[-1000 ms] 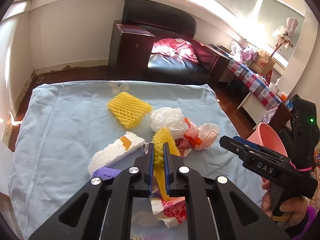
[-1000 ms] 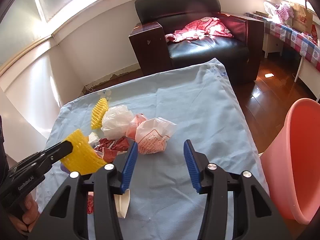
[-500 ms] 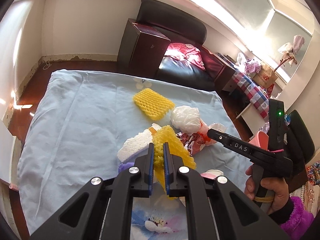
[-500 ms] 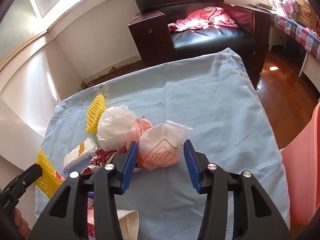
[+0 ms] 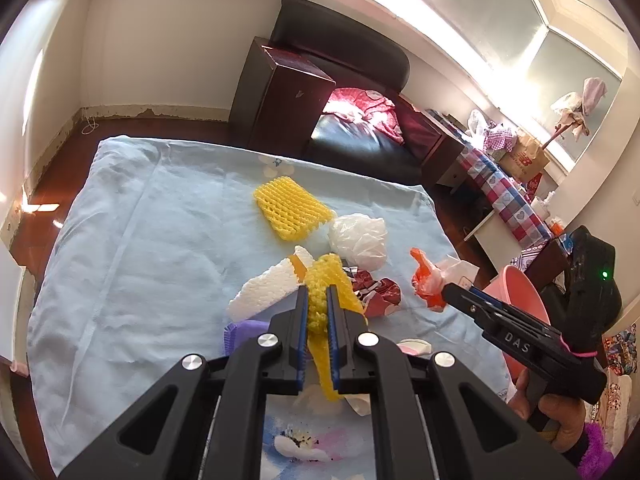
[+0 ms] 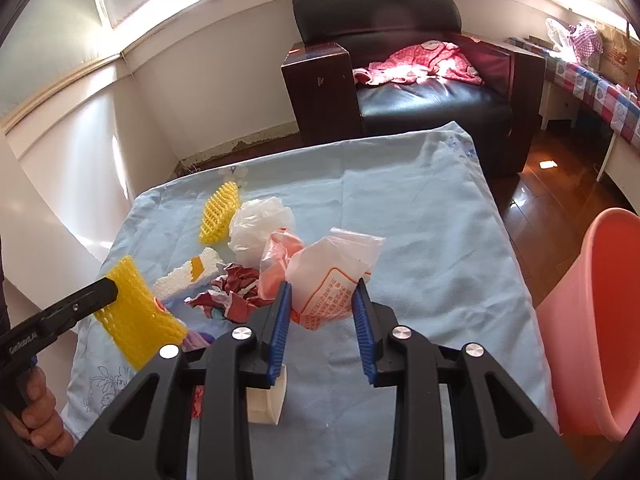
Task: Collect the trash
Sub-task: 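Carry the yellow foam net and white plastic bag over the pink basin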
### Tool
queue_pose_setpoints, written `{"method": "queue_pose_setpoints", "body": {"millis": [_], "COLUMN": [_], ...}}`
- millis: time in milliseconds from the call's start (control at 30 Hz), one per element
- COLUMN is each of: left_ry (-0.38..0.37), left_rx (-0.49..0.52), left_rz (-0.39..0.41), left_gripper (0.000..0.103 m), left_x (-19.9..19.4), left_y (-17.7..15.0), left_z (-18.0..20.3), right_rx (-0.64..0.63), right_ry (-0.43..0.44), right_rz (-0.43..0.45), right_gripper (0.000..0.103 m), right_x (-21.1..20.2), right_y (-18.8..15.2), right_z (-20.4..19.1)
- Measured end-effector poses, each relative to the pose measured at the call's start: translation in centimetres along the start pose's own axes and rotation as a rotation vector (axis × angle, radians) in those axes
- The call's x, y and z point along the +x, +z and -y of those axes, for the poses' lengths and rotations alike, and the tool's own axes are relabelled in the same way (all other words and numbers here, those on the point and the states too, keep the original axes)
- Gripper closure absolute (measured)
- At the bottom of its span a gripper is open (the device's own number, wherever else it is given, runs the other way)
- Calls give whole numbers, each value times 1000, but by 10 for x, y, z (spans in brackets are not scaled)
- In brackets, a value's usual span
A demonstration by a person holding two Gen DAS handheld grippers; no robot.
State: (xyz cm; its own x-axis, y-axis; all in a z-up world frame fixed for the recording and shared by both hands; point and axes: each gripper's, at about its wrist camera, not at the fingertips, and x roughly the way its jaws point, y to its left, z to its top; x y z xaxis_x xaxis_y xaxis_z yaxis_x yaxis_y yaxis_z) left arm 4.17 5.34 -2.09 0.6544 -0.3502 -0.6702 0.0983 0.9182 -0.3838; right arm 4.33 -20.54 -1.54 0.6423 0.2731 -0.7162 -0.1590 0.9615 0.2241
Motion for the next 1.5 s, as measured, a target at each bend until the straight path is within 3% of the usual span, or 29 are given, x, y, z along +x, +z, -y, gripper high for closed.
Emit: {"method": "queue_pose_setpoints", "body": {"millis": [400,833,1233,1500], "left_ry": [-15,-74,-211,-298], "left_rx": [47,169,355,441], "left_rz": [44,42,-1,-39], "left_gripper": [95,95,95,95], "left_x": [-22,-18,22,58], "left_y": [-1,-1,-5,-19], "left_z": [32,98,222,297], "right_rx": [6,73,192,297], "right_ry": [-17,-68,-259,-343], "right_rz": [78,159,224,206], "right_gripper": [72,72,72,72], "right_x": [-52,-90,-132,-143], "right_y": [-19,-31,-45,-63], "right_z": [11,52,138,195]}}
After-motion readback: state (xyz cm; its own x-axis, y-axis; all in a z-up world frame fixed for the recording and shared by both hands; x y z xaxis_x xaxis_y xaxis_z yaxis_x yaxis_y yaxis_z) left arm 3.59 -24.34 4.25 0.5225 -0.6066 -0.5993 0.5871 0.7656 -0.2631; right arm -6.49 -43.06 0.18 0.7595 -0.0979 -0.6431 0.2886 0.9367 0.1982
